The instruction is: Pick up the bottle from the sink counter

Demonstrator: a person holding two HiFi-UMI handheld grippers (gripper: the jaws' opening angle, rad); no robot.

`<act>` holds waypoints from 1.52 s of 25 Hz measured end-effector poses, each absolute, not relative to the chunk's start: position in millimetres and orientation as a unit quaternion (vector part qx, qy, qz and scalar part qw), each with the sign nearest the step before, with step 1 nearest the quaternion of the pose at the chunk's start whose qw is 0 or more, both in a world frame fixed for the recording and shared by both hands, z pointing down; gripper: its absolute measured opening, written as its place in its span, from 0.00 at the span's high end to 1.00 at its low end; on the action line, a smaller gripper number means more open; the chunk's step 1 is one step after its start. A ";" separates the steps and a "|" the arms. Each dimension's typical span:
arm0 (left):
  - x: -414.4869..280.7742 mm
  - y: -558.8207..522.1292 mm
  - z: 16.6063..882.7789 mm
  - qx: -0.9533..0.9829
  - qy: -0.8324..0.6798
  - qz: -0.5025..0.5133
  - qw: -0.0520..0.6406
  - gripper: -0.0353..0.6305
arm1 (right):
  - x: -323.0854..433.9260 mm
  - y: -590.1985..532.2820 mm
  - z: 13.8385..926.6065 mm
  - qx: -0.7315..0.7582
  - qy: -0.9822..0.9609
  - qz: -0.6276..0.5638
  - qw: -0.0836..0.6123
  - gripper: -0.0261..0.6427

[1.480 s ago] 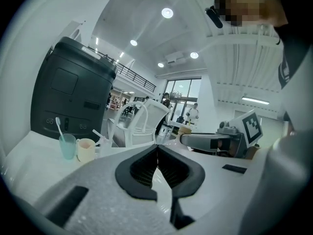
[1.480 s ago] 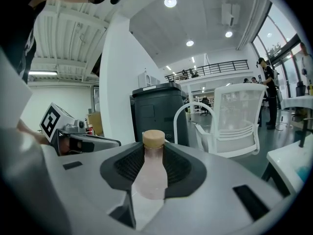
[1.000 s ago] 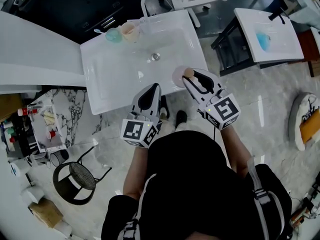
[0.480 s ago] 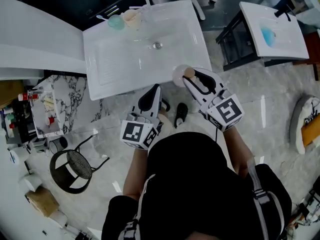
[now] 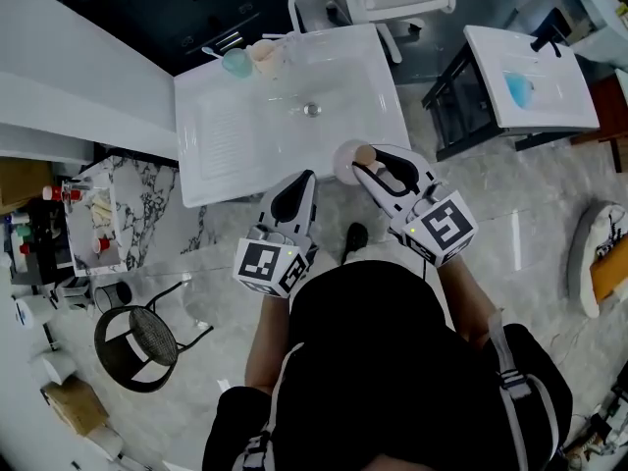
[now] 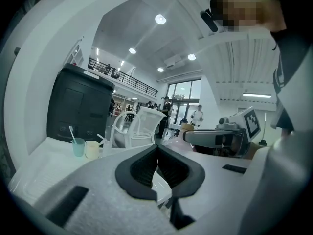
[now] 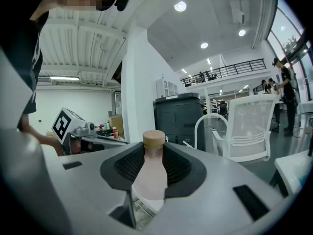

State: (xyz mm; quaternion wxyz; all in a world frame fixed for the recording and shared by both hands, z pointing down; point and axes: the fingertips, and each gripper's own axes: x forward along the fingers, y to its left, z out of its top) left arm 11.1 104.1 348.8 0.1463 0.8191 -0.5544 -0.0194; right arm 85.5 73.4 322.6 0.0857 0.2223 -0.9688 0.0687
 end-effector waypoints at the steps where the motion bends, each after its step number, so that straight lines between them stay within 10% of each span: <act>1: 10.6 104.1 346.1 0.821 -0.552 -0.017 0.144 0.92 | 83.7 73.8 319.9 0.220 -0.969 0.069 0.087 0.78; 38: -4.3 97.9 333.4 0.823 -0.549 -0.014 0.143 0.92 | 60.9 68.5 323.4 0.219 -0.969 0.056 0.100 0.78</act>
